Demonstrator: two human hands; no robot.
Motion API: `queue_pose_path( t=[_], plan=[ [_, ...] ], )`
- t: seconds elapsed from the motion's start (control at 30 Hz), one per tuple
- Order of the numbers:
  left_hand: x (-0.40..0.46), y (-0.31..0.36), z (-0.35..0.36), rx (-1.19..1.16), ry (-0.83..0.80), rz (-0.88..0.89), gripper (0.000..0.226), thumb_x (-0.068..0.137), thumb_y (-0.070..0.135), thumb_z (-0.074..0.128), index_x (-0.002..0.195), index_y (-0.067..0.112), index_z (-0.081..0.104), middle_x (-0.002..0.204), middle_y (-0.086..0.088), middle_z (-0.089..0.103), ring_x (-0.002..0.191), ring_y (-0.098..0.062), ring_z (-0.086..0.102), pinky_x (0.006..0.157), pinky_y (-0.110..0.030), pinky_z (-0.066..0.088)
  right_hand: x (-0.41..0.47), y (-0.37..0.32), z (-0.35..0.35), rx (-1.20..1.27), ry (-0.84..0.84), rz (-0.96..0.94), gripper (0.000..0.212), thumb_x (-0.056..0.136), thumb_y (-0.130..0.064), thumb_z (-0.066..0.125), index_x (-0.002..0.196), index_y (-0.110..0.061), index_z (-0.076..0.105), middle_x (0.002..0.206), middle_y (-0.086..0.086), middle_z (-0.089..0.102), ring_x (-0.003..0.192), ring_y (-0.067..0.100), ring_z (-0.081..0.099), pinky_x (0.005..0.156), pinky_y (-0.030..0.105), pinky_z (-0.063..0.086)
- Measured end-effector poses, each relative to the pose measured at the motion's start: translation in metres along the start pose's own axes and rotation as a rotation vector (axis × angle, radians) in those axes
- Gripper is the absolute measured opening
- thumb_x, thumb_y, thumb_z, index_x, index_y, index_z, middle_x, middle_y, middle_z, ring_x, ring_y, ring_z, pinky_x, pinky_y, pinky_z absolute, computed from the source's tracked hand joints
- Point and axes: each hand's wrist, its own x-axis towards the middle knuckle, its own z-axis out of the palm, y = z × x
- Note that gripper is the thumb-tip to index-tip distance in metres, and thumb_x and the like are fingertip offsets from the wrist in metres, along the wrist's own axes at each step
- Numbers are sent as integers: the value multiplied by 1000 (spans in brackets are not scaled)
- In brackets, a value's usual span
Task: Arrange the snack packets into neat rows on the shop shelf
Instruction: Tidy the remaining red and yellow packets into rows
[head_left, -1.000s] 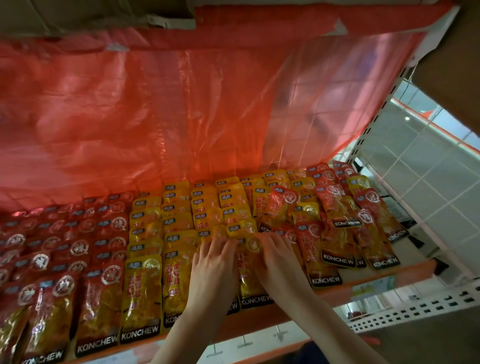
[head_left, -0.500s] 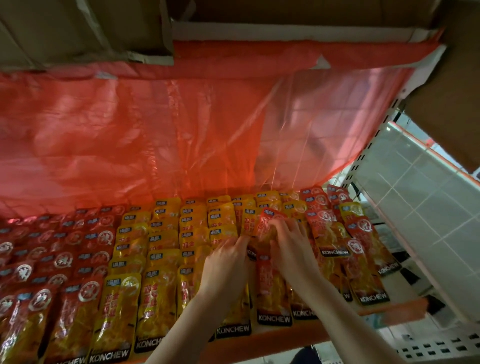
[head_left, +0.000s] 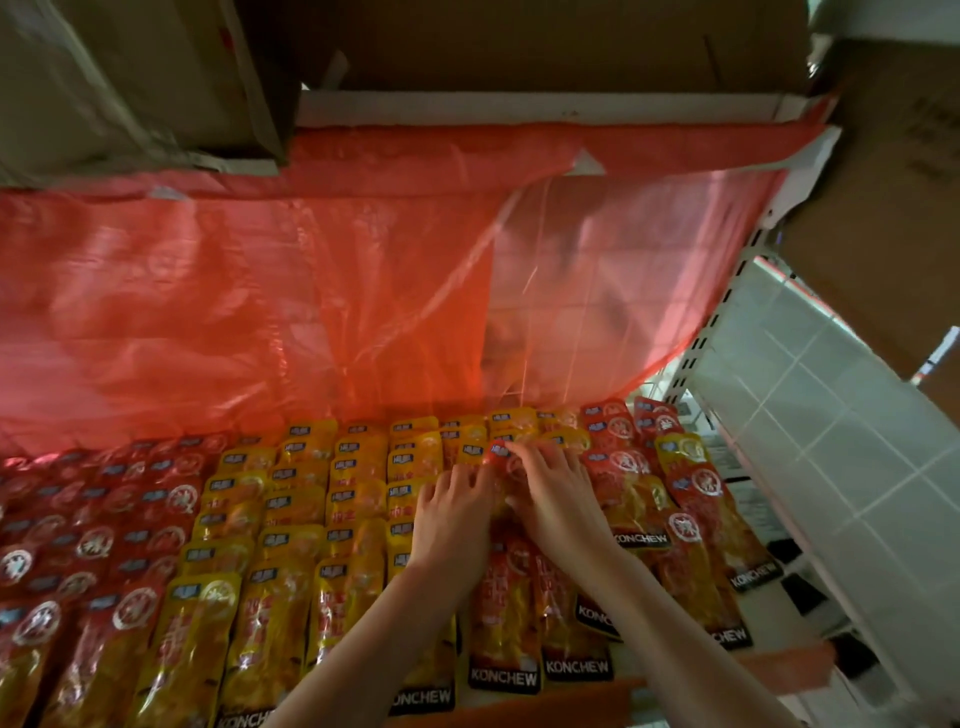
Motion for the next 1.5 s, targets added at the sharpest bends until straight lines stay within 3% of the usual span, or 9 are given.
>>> queue_pose_path(
  t=[0.17, 0.37, 0.5, 0.6, 0.73, 0.87, 1.07, 1.3, 1.5],
  plan=[
    [0, 4, -3, -110, 85, -49, 65, 94, 23, 46, 147, 16, 8, 142, -1, 41, 132, -21, 38, 110, -39, 29, 9, -1, -11, 357, 260, -96, 39, 84, 3, 62, 119, -12, 57, 116, 3, 53, 105, 14, 55, 92, 17, 45],
    [5, 1, -41, -261, 255, 4, 29, 90, 29, 57, 117, 22, 53, 108, 5, 63, 95, -18, 61, 81, -36, 49, 2, -4, -35, 460, 427, -95, 36, 84, -1, 66, 118, -7, 57, 112, -1, 60, 104, 6, 57, 89, 7, 41],
    [4, 5, -47, -453, 242, -13, 12, 87, 23, 63, 99, 24, 63, 91, 10, 67, 80, -11, 63, 66, -37, 54, -10, 4, -38, 733, 297, 70, 41, 89, -17, 62, 127, -15, 48, 121, -2, 57, 107, 8, 58, 87, 24, 51],
    [-1, 16, -40, -680, 172, -38, 12, 87, 12, 62, 92, 23, 62, 83, 16, 65, 74, 2, 62, 60, -16, 52, -16, 10, -41, 948, 210, 276, 38, 89, -35, 60, 124, -26, 47, 112, -1, 60, 98, 11, 61, 83, 35, 54],
    [-10, 31, -29, -940, 108, -85, 13, 88, 8, 60, 89, 21, 60, 86, 9, 67, 78, -1, 64, 65, -15, 52, -24, 17, -45, 1155, 173, 396, 29, 93, -23, 53, 120, -23, 45, 102, -4, 62, 84, -3, 64, 67, 17, 52],
    [-16, 42, -23, -1098, 37, -140, 15, 90, 9, 58, 92, 23, 60, 93, 4, 68, 84, -5, 65, 69, -19, 54, -32, 24, -38, 1069, 70, 375, 38, 88, -20, 62, 122, -16, 47, 105, 7, 65, 88, 11, 67, 72, 29, 57],
    [-20, 30, -17, -584, 11, -18, 27, 92, 20, 54, 120, 20, 56, 114, 11, 59, 102, -3, 56, 84, -15, 49, -40, 38, -48, 871, 217, 342, 31, 87, -25, 63, 114, -29, 47, 97, -10, 64, 83, -1, 64, 67, 14, 51],
    [-31, 19, -15, -140, -61, 22, 46, 93, 40, 48, 136, 27, 36, 137, 11, 41, 126, -8, 37, 105, -27, 32, -46, 67, -42, 377, 317, 310, 50, 90, -18, 60, 132, -1, 40, 81, -15, 53, 62, 1, 57, 56, 8, 44],
    [-34, 22, -4, -3, -172, 37, 65, 88, 57, 46, 142, 26, 27, 141, 8, 38, 132, -14, 32, 107, -34, 25, -51, 74, -23, 160, 352, 358, 48, 88, -21, 62, 129, -1, 47, 119, 13, 56, 114, 27, 48, 91, 26, 32]
  ],
)
